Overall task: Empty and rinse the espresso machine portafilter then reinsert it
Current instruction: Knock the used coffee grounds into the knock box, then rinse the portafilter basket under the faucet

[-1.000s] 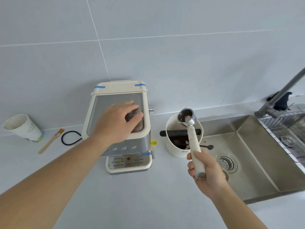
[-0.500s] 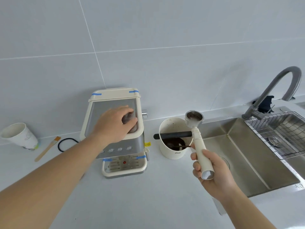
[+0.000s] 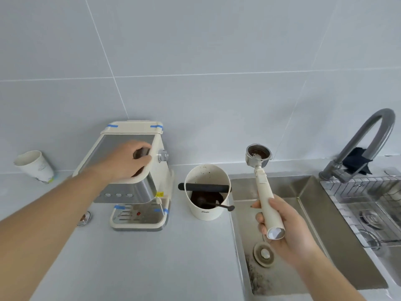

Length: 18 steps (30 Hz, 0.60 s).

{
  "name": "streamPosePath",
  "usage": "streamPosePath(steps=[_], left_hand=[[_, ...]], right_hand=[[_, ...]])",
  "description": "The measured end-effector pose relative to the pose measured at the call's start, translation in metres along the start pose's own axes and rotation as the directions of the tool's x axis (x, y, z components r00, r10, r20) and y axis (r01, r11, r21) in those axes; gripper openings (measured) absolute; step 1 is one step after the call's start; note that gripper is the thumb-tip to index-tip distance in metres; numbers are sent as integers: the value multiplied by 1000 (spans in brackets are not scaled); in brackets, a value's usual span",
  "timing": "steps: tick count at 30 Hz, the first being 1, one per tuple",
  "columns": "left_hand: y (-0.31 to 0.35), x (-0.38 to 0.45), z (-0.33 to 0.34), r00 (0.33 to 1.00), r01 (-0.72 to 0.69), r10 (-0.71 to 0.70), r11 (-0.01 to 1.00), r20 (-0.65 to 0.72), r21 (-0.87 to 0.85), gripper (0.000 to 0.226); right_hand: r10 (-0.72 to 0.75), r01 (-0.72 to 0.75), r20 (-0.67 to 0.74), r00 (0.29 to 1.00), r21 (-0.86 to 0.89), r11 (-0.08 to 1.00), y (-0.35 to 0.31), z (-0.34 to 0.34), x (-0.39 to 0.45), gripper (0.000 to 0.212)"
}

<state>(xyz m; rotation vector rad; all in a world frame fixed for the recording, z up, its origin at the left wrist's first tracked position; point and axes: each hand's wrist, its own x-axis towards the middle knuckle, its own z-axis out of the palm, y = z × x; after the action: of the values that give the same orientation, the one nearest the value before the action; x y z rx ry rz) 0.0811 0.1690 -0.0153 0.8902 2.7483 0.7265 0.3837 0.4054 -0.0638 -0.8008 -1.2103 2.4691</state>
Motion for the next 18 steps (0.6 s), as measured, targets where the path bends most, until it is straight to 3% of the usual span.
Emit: streamPosePath(steps=[3, 6, 11, 14, 18], left_hand=[[46, -8, 26, 984, 34, -65, 983, -168, -182, 28], [111, -23, 62, 966, -28, -63, 938, -250, -345, 21], [196, -37, 132, 991, 90, -135, 737, -15, -670, 8], [241, -40, 177, 979, 203, -126, 658, 160, -725, 11], [290, -38, 219, 957, 286, -136, 600, 256, -747, 10]], right_hand=[[-2, 2, 45, 999, -5, 1000, -18, -27, 6, 21], [-13, 16, 87, 996, -26, 1000, -33, -51, 10, 35], [18, -17, 135, 991, -4, 1000, -53, -87, 15, 34], [30, -31, 141, 990, 0, 1000, -65, -114, 18, 32], [21, -21, 113, 993, -3, 1000, -72, -139, 18, 36]])
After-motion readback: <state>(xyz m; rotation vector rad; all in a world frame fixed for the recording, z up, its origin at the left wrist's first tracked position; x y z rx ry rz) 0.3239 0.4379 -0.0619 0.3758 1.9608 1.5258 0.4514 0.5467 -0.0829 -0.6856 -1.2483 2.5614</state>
